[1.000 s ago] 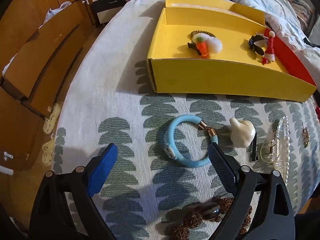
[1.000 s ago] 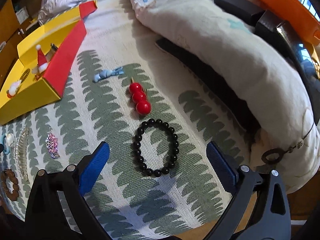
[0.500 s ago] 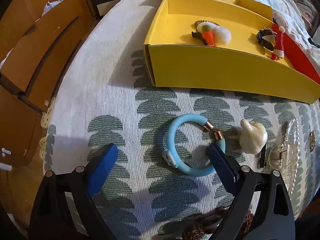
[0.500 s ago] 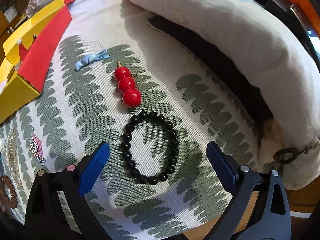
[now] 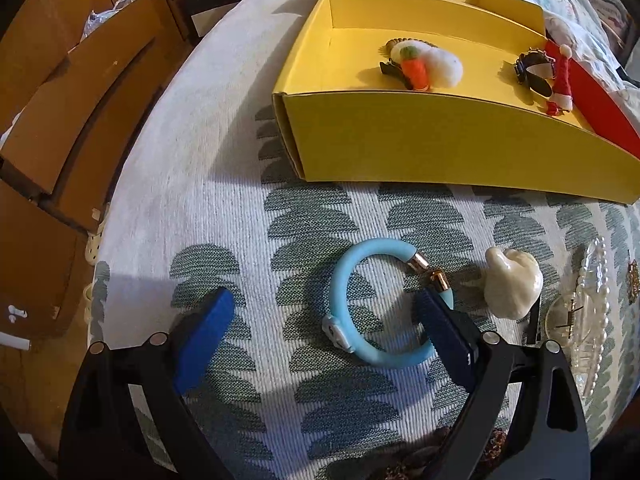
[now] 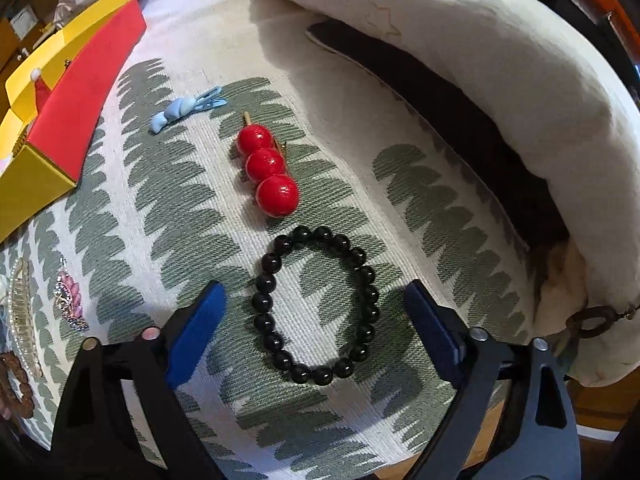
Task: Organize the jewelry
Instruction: 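Move left gripper to the light-blue bangle while right gripper approaches the black bead bracelet, then close left gripper on the blue bangle while right gripper grasps the black bead bracelet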
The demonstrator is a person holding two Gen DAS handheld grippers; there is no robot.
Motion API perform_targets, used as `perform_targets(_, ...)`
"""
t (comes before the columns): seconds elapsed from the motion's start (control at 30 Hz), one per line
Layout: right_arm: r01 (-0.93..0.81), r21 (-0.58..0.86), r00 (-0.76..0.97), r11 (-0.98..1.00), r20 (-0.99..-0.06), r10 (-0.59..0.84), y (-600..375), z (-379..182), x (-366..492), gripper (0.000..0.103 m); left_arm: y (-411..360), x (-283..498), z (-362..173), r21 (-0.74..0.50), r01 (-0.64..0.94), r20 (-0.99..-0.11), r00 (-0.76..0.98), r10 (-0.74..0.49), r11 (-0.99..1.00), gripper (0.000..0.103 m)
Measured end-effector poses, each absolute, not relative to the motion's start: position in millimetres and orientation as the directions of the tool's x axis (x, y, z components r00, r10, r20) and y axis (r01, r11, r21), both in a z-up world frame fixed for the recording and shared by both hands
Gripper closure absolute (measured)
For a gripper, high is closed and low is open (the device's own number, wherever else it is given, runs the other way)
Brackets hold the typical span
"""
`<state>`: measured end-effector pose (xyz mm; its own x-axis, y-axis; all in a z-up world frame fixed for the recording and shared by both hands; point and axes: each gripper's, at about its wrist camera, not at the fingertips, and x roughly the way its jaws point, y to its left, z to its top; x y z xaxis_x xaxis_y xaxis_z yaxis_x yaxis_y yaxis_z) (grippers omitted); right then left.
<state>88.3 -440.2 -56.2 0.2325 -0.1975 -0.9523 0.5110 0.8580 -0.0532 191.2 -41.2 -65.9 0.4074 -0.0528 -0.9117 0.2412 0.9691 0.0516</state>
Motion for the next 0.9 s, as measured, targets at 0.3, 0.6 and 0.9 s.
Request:
perform_targets(0.3, 0.500, 0.027, 0.277, 0.866, -0.952, -0.130, -426.3, -55.0, 88.4, 0.037, -45.2, 186.0, -62.9, 0.057, 0.258, -0.903, 0.425, -0.061, 0.965, 0.027)
perform_targets(0.6, 0.504, 0.088, 0.307, 0.859, -0.948, -0.083, -435.0, -53.1, 77.8, 0.055, -48.3, 181.7, -58.0, 0.056, 0.282, -0.898, 0.433, -0.075, 0.958, 0.068)
perform_targets(0.9, 0.527, 0.135, 0.339, 0.839, -0.939, -0.061, -446.0, -43.0, 57.1, 0.081, -45.7, 181.9, -53.4, 0.003, 0.281, -0.903, 0.413, -0.118, 0.960, 0.090)
